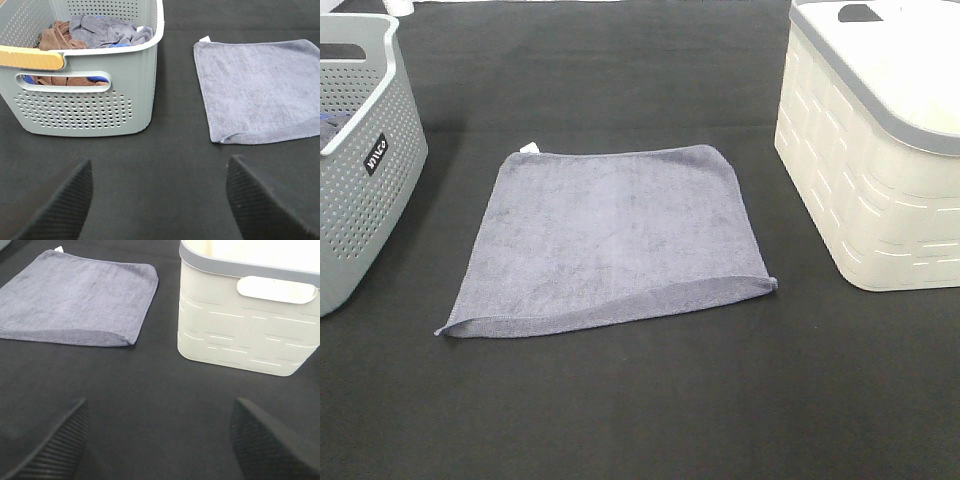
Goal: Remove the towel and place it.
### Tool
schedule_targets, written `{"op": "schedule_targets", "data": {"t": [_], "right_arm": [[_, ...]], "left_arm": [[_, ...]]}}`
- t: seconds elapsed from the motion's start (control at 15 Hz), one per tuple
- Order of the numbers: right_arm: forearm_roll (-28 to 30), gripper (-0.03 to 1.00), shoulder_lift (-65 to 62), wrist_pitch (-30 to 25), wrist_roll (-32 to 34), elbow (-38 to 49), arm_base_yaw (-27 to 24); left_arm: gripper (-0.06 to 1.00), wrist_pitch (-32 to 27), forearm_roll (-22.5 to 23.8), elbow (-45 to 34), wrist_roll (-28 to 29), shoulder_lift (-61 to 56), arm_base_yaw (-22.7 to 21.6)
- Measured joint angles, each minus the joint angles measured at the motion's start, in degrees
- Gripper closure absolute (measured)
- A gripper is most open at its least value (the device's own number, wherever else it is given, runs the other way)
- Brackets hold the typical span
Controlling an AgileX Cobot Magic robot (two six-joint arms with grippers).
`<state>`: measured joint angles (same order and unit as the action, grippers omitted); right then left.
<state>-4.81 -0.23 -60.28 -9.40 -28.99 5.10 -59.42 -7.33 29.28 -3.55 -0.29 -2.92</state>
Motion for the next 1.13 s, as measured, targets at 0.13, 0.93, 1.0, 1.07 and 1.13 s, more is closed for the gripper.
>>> {"op": "schedule_targets", "data": {"t": [0.13, 0.93, 1.0, 1.07, 1.13], "right_arm": [[0.0, 0.2, 0.0, 0.0, 0.0, 0.0, 0.0], [0.0, 0.2, 0.0, 0.0, 0.0, 0.0, 0.0], [0.0, 0.2, 0.0, 0.0, 0.0, 0.0, 0.0], [0.0, 0.2, 0.0, 0.0, 0.0, 0.0, 0.0], [0.0, 0.2, 0.0, 0.0, 0.0, 0.0, 0.0]], "left_arm": [[0.25, 0.0, 0.0, 0.0, 0.0, 0.0, 0.0], [0.25, 0.0, 0.0, 0.0, 0.06, 0.0, 0.0], [0.25, 0.0, 0.0, 0.0, 0.06, 0.0, 0.0], [0.25, 0.0, 0.0, 0.0, 0.06, 0.0, 0.0], [0.25, 0.0, 0.0, 0.0, 0.06, 0.0, 0.0]]}}
